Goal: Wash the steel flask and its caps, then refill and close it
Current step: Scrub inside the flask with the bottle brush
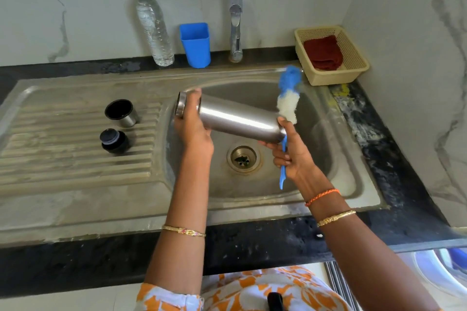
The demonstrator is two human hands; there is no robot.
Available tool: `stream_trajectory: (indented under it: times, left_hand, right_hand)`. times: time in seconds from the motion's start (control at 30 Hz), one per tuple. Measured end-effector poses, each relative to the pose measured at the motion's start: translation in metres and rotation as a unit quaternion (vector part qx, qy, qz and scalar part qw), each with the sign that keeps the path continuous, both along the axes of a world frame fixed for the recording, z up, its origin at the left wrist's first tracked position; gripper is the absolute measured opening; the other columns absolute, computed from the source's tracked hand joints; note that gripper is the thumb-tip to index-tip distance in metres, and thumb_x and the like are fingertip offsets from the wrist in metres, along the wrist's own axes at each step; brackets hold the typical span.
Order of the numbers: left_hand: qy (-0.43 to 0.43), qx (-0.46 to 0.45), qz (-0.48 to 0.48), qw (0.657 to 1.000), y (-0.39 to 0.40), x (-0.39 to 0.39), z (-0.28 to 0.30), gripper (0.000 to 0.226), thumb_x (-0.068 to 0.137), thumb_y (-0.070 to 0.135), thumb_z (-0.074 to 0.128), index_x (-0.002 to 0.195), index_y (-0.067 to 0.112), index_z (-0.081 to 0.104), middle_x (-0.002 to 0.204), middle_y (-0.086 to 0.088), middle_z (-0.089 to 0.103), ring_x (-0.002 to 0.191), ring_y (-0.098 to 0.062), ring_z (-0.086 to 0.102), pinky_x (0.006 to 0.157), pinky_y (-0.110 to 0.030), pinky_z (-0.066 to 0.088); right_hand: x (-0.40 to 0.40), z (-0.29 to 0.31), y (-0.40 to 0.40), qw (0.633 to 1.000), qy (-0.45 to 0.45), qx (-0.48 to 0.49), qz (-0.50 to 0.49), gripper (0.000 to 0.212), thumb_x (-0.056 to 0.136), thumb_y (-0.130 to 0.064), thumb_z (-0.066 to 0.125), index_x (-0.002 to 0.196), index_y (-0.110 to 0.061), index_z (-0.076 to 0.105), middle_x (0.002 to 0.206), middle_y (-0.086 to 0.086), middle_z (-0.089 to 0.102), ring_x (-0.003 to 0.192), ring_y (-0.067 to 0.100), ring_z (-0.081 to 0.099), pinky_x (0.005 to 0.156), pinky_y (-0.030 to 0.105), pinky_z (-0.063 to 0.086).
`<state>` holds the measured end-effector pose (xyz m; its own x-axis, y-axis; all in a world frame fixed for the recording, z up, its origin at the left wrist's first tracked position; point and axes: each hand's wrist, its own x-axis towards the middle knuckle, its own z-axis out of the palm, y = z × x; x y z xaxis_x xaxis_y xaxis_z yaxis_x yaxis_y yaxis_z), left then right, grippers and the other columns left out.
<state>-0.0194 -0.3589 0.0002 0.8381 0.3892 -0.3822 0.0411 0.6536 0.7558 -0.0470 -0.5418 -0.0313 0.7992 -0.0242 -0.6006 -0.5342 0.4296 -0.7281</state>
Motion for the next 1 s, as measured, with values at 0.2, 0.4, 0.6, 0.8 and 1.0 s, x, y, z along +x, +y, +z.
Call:
stream_trajectory:
  times: [0.2, 0.4, 0.6, 0.8, 1.0]
  left_hand:
    - [0.071, -0.005, 0.167, 0.983, -0.007, 0.007, -0.004, 0.066, 0.04, 0.031, 0.081, 0.101, 0.008, 0.073, 0.098, -0.004, 0.076, 0.092, -0.022, 0.072, 0.087, -0.049, 0.057]
    - [-0.024, 0.084, 0.119, 0.989, 0.012, 0.016, 0.006, 0.025, 0.052, 0.017, 0.074, 0.075, 0.009, 0.07, 0.073, -0.005, 0.065, 0.075, -0.024, 0.063, 0.069, -0.038, 0.05]
    - [-0.103, 0.09, 0.02, 0.99, 0.006, 0.015, 0.008, 0.071, 0.044, 0.011, 0.072, 0.113, -0.004, 0.064, 0.076, 0.004, 0.069, 0.071, -0.012, 0.065, 0.065, -0.026, 0.051]
    - [-0.25, 0.115, -0.105, 0.956, 0.03, 0.028, 0.006, 0.101, 0.048, 0.014, 0.061, 0.143, -0.005, 0.034, 0.076, 0.009, 0.063, 0.079, -0.009, 0.058, 0.077, -0.023, 0.045]
    - [-0.239, 0.18, -0.227, 0.927, 0.033, 0.04, -0.001, 0.055, 0.049, 0.016, 0.063, 0.103, 0.006, 0.066, 0.111, -0.006, 0.067, 0.103, -0.013, 0.059, 0.087, -0.027, 0.042]
  right_hand:
    - [-0.005, -0.006, 0.001, 0.986, -0.022, -0.163, 0.0, 0.029, 0.093, -0.044, 0.05, 0.102, -0.018, 0.057, 0.094, 0.015, 0.073, 0.033, 0.008, 0.025, 0.033, 0.017, 0.021]
    - [-0.025, -0.011, 0.0, 0.884, -0.046, -0.446, 0.13, 0.023, 0.095, -0.023, 0.046, 0.09, -0.019, 0.068, 0.088, 0.006, 0.072, 0.061, 0.013, 0.057, 0.06, 0.032, 0.048]
    - [-0.039, 0.031, 0.058, 0.8, -0.257, -0.524, 0.138, 0.024, 0.094, -0.015, 0.048, 0.109, -0.014, 0.068, 0.089, 0.013, 0.071, 0.084, 0.033, 0.065, 0.074, 0.04, 0.051]
    - [-0.005, 0.028, 0.014, 0.799, -0.12, -0.549, 0.213, 0.023, 0.095, -0.025, 0.052, 0.1, -0.014, 0.072, 0.096, 0.016, 0.07, 0.091, 0.031, 0.064, 0.077, 0.029, 0.046]
    - [0.005, 0.052, 0.018, 0.836, -0.126, -0.471, 0.251, 0.032, 0.093, -0.029, 0.056, 0.071, -0.007, 0.065, 0.074, 0.004, 0.068, 0.077, 0.022, 0.06, 0.071, 0.027, 0.046]
